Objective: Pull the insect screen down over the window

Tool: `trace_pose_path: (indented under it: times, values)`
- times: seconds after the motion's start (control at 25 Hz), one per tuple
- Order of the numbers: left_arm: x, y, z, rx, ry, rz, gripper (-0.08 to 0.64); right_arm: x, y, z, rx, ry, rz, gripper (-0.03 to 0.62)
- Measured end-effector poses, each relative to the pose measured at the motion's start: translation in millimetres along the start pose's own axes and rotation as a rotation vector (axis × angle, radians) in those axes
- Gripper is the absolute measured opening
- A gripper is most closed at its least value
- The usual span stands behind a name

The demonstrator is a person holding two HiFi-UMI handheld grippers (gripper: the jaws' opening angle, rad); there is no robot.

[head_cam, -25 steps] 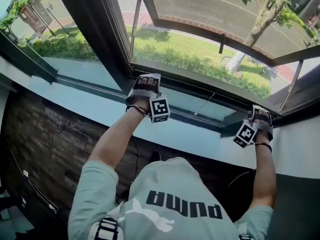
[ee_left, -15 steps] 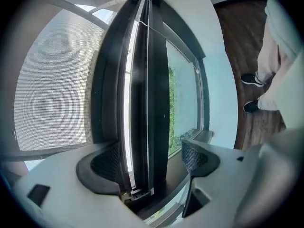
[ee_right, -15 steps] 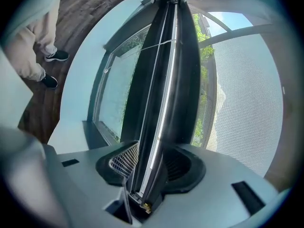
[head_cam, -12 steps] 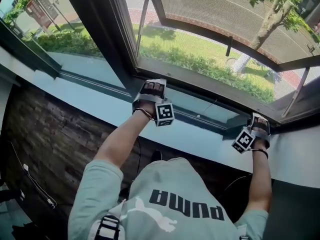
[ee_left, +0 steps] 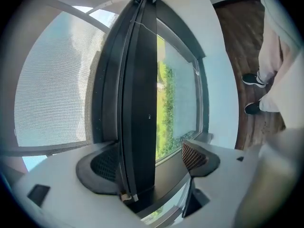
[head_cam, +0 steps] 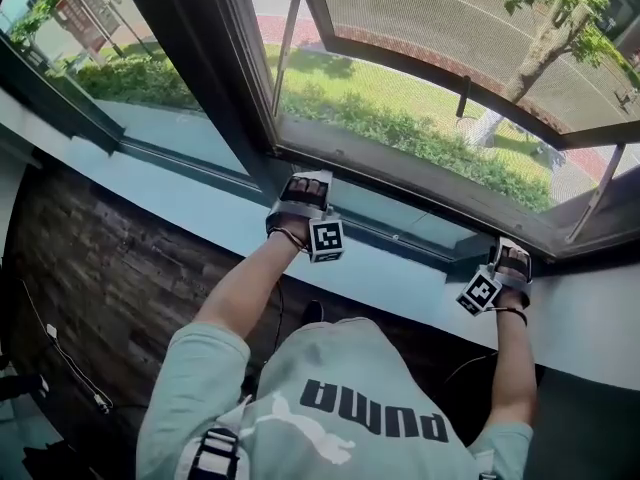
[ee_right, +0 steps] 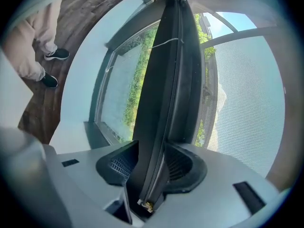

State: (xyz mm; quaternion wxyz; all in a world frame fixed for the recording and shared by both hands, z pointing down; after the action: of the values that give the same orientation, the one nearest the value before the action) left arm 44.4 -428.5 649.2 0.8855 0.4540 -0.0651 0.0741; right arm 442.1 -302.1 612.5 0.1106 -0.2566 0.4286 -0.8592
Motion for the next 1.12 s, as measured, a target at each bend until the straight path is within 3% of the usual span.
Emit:
trace_pose_path:
  times: [0.12, 0.2, 0.28, 0.44, 0.56, 0.72, 0.88, 1.0, 1.12]
  values:
    - [2.5, -1.1, 3.3, 0.062, -0.003, -0.041, 0.4, 4.5, -4.1, 2.3, -0.038, -0.005, 0.028, 0.163]
    - [5.4, -12.7, 3.6, 0.173, 0.023, -0.087, 0.399, 3.6, -3.8, 6.0, -0.095, -0.005, 0.046, 0.163]
    - [3.9, -19.0, 3.8, 0.251, 0.017, -0.084, 0.399, 1.7, -5.5, 9.8, -0.158, -0.008, 0.078, 0.163]
    - [-2.6, -18.7, 7.9, 0.311, -0.025, -0.037, 0.399, 6.2, -4.4, 12.6, -0.279, 0.004, 0.163, 0.163]
    - [-7.0, -24.4, 9.6, 0.336, -0.047, -0.041, 0.394, 9.9, 2.7, 16.9, -0.335, 0.006, 0.165, 0.163]
    - [-7.3, -29.6, 12.2, 0.332, -0.08, -0.053, 0.382, 11.0, 9.9, 17.7, -0.289, -0.014, 0.163, 0.137]
    - [-0.4, -23.9, 8.0, 0.239, -0.04, -0.107, 0.38, 11.5, 14.2, 12.9, -0.221, -0.027, 0.178, 0.137]
    - [8.3, -13.1, 4.3, 0.112, 0.008, -0.183, 0.379, 6.6, 15.9, 8.6, -0.202, -0.028, 0.161, 0.137]
    - [9.7, -14.5, 9.2, 0.12, 0.007, -0.192, 0.379, 1.9, 15.8, 8.1, -0.188, -0.026, 0.148, 0.137]
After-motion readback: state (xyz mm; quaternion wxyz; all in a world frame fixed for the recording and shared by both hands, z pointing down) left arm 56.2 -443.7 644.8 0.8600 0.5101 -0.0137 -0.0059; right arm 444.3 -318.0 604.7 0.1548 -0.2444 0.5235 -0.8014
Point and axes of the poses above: the fingertips, and each gripper's own axes: z forward along the fingers, y to its right, x out of its top, the point moved 2 cm from there along -z, backward along the fingers, and after that the axes turned 6 degrees about -y, right-handed, at the moved point
